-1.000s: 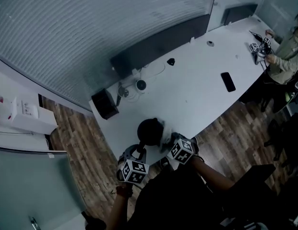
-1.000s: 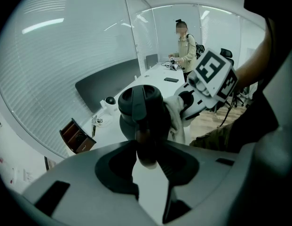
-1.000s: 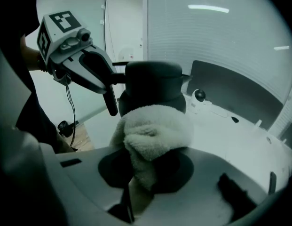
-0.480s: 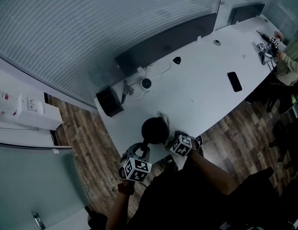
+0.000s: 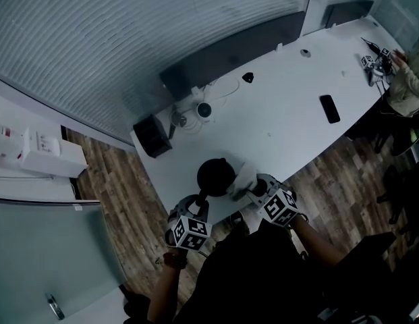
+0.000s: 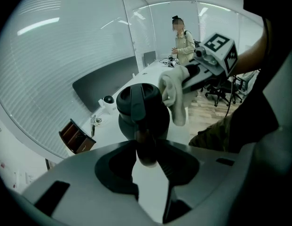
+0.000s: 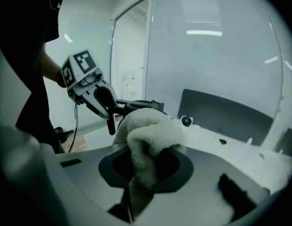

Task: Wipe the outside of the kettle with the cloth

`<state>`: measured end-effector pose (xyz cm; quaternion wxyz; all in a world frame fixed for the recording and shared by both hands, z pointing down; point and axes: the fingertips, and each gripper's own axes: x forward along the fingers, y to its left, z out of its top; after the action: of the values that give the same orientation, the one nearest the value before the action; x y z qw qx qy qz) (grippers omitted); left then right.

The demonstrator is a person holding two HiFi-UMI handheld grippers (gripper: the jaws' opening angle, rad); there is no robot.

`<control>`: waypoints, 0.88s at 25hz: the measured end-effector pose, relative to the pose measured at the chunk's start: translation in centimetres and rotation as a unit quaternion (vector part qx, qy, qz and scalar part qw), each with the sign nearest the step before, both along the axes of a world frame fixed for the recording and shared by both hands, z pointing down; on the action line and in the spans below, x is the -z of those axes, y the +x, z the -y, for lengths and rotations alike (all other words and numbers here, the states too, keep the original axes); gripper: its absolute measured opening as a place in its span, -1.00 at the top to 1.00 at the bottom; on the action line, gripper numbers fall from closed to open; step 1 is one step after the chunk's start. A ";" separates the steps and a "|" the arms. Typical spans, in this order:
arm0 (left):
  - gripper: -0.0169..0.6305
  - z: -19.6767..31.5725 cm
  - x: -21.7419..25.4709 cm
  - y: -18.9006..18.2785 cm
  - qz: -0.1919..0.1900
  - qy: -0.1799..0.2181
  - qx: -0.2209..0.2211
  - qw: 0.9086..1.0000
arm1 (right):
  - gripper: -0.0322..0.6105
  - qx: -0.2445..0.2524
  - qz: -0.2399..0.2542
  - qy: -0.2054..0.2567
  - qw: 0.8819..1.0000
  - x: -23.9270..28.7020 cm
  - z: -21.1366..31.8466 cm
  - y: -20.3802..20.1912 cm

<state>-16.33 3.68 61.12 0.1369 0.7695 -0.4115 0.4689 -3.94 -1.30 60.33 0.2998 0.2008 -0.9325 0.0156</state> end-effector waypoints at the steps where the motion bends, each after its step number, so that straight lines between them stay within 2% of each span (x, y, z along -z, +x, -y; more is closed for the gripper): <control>1: 0.54 0.0 -0.1 0.0 0.002 -0.001 0.000 1.000 | 0.70 0.011 -0.004 0.010 1.000 0.6 0.6 -1.1; 5: 0.53 -0.4 -0.2 0.1 0.004 -0.005 0.003 1.000 | 0.70 0.063 -0.051 0.023 0.996 -0.2 1.0 -3.8; 13: 0.53 0.0 -0.1 0.2 0.015 -0.005 0.004 1.000 | 0.70 0.087 -0.060 -0.014 0.994 -2.3 1.2 -2.4; 18: 0.53 -0.2 -0.2 0.3 0.015 -0.014 0.009 1.000 | 0.70 0.144 -0.119 -0.026 0.982 -6.0 0.7 -1.6; 22: 0.53 0.0 -0.2 0.3 0.015 -0.022 0.005 1.000 | 0.70 0.164 -0.141 -0.052 0.975 -9.9 0.7 -1.7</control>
<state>-16.03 3.63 61.30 0.1498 0.7569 -0.4072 0.4887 -5.62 -2.02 70.24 0.4371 0.0294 -0.8988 -0.0140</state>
